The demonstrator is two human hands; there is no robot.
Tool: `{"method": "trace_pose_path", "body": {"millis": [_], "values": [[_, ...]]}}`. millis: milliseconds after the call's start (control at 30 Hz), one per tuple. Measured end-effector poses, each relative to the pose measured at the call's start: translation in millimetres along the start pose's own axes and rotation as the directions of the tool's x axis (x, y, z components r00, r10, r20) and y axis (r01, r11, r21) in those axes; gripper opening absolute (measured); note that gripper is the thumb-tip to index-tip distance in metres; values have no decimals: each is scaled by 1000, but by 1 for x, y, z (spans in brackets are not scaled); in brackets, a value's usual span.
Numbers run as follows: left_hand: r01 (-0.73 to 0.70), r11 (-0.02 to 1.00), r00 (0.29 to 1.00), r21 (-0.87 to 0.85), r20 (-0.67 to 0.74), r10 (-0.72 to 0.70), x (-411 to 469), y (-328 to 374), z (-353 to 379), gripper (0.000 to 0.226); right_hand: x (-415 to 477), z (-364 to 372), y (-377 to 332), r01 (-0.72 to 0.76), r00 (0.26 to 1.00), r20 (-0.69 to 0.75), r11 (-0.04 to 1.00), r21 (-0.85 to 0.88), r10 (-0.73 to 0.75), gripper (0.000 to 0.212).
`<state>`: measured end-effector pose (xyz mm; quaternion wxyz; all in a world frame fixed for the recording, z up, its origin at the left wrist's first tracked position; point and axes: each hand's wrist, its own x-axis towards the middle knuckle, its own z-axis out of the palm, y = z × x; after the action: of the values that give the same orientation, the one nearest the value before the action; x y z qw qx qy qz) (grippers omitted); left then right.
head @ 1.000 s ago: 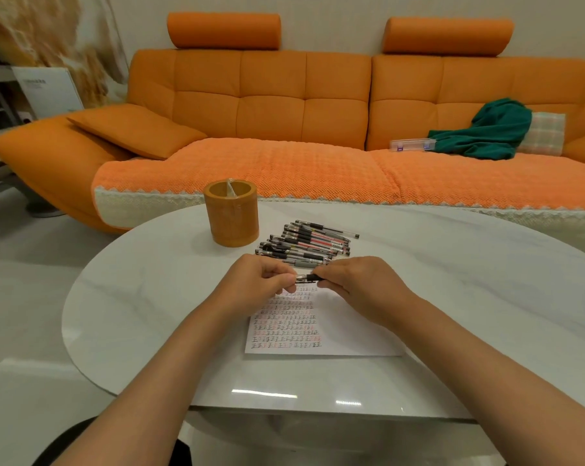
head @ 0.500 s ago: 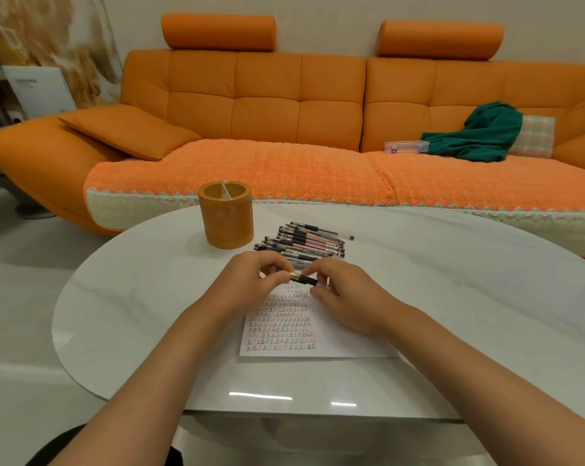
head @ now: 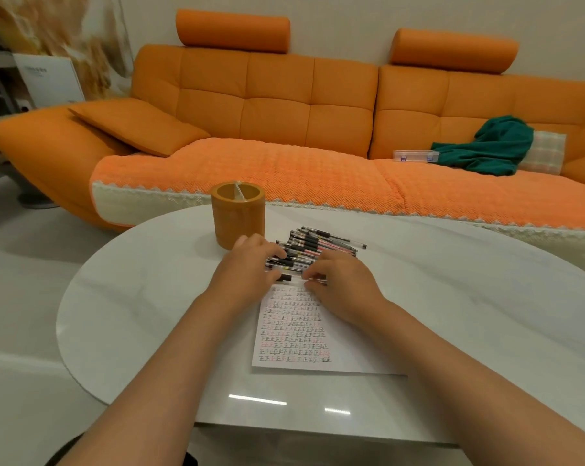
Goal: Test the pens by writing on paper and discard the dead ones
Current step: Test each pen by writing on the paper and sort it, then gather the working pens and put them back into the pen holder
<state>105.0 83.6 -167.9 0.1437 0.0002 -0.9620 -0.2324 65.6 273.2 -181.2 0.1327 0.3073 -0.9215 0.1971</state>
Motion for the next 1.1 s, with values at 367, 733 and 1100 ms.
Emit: {"method": "trace_pose_path", "body": {"millis": [367, 733, 1100], "values": [[-82, 996, 993, 31, 88, 79, 24, -11, 16, 43, 47, -17, 24, -195, 981, 3, 981, -14, 195, 14], [-107, 994, 964, 7, 244, 102, 51, -20, 20, 45, 77, -12, 43, -178, 954, 207, 967, -184, 215, 8], [-123, 990, 984, -70, 120, 130, 52, -11, 22, 42, 88, -16, 34, -146, 916, 341, 966, -212, 213, 10]]}}
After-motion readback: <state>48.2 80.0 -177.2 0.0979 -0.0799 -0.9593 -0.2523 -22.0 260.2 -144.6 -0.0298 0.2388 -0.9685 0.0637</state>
